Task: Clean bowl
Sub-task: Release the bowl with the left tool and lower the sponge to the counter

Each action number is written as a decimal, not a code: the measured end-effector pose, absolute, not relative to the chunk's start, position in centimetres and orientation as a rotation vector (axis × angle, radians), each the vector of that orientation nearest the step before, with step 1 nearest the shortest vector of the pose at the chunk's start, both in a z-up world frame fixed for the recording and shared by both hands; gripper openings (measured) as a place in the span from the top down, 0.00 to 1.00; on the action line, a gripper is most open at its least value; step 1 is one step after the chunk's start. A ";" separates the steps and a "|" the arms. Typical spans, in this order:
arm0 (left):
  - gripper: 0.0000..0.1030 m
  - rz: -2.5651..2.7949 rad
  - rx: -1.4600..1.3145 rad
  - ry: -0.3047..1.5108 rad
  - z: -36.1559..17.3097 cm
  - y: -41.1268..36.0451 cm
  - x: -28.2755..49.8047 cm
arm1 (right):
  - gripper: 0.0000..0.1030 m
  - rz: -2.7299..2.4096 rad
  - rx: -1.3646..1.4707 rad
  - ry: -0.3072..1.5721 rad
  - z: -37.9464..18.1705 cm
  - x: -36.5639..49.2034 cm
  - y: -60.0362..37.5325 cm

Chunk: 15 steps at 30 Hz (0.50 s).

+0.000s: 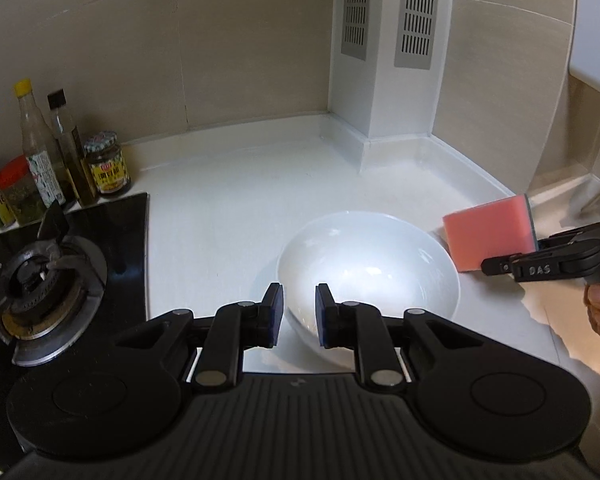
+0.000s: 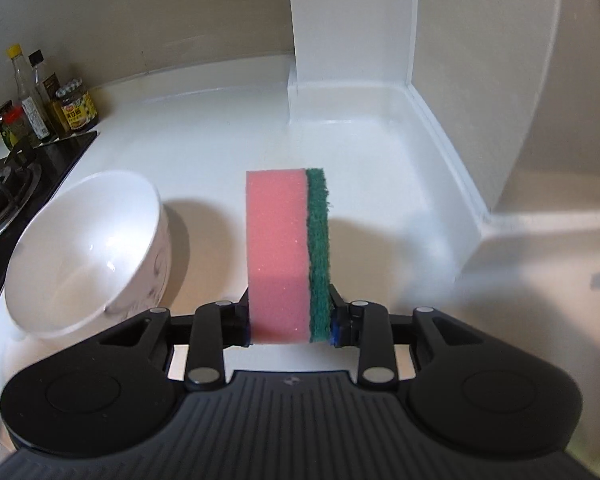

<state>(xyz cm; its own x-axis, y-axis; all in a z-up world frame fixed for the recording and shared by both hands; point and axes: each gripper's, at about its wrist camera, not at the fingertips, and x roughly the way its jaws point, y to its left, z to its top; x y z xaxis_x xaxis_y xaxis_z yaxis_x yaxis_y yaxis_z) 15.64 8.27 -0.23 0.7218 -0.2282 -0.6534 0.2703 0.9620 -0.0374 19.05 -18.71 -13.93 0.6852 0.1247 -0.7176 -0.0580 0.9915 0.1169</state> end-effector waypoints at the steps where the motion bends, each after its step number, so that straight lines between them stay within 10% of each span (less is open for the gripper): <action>1: 0.80 -0.277 0.061 0.711 -0.3 8.3 15.3 | 0.73 0.100 0.091 0.814 -14.1 18.8 -18.6; 15: 0.80 -0.256 0.025 0.723 -0.3 9.1 11.3 | 0.63 0.052 0.094 0.823 -15.0 14.2 -17.9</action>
